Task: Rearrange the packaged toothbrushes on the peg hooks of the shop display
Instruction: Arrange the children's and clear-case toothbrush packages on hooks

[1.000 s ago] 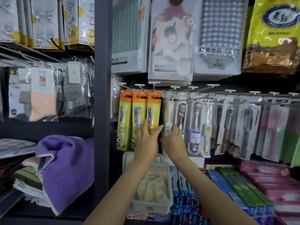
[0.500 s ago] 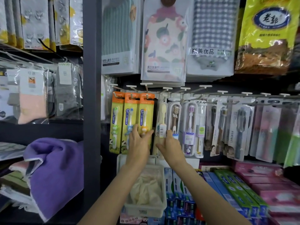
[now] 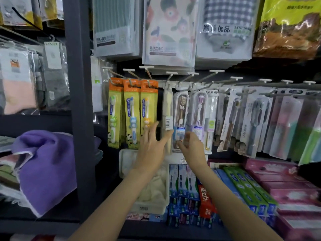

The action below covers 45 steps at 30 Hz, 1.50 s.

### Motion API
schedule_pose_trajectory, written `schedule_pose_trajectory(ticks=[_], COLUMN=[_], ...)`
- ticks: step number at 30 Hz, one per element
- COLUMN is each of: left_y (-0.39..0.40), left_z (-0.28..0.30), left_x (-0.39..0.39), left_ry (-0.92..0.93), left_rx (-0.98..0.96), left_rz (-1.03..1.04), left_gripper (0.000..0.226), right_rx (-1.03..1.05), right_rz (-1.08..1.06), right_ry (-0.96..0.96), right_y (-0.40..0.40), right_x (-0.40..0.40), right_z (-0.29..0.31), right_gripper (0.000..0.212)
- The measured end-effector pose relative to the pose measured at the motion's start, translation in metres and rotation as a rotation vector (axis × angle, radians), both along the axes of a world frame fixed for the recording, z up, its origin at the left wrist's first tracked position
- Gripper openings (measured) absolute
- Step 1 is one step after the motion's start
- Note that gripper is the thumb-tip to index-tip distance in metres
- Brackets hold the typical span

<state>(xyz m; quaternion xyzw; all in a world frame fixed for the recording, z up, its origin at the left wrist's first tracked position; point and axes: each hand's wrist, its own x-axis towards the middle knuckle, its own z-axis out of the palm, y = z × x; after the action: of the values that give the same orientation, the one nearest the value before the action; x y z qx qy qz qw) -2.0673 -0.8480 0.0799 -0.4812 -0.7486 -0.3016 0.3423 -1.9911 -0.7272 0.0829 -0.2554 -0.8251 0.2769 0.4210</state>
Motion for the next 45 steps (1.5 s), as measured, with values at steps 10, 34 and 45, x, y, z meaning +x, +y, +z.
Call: schedule_pose_trajectory(ticks=[10,34,45], left_y=[0.0,-0.007,0.009], left_z=[0.012,0.009,0.006], left_x=[-0.013,-0.008,0.029], left_ry=[0.172,0.157,-0.444], left_rx=[-0.029,-0.045,0.071], left_rz=[0.109,0.122,-0.184], left_gripper=[0.077,0.072,0.056], right_rx=[-0.12,-0.122,-0.588], right_rz=[0.006,-0.04,0.453], right_ry=[0.169,0.22,0.195], right_y=[0.015,-0.002,-0.001], right_x=[-0.04,-0.018,0.011], right_z=[0.045,0.04,0.011], right_gripper=[0.062,0.036,0.09])
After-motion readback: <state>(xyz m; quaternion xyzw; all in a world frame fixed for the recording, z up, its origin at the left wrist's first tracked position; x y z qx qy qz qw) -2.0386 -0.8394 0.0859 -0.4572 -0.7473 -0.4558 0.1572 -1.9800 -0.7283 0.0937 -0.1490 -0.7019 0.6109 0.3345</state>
